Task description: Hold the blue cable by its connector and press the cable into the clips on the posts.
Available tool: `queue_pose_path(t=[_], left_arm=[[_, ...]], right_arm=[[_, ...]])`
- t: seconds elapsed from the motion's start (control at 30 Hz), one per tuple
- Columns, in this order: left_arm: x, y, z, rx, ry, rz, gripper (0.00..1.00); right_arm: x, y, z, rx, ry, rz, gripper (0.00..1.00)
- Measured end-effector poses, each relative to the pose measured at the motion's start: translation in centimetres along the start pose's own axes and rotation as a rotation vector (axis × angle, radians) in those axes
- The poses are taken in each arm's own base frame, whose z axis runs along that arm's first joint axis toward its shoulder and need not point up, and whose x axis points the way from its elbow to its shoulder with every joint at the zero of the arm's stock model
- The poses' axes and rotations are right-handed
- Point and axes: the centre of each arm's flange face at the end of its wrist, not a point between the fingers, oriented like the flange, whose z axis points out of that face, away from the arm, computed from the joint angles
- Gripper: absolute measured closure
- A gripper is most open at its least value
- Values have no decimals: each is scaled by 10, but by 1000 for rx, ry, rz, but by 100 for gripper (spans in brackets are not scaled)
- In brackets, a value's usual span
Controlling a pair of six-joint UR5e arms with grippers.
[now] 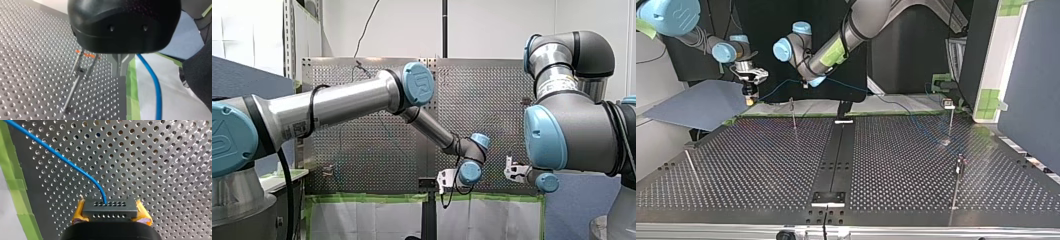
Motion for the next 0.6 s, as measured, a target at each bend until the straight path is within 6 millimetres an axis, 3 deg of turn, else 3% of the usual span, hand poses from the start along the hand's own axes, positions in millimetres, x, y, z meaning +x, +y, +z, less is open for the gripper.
queue_pose_path(t=[0.2,0.6], left_arm=[[5,6,10,8,-20,-22,100],[-20,2,35,37,-112,-86,100]], right_arm=[[4,5,6,-8,8,-2,100],[14,16,18,-14,18,-17,100]])
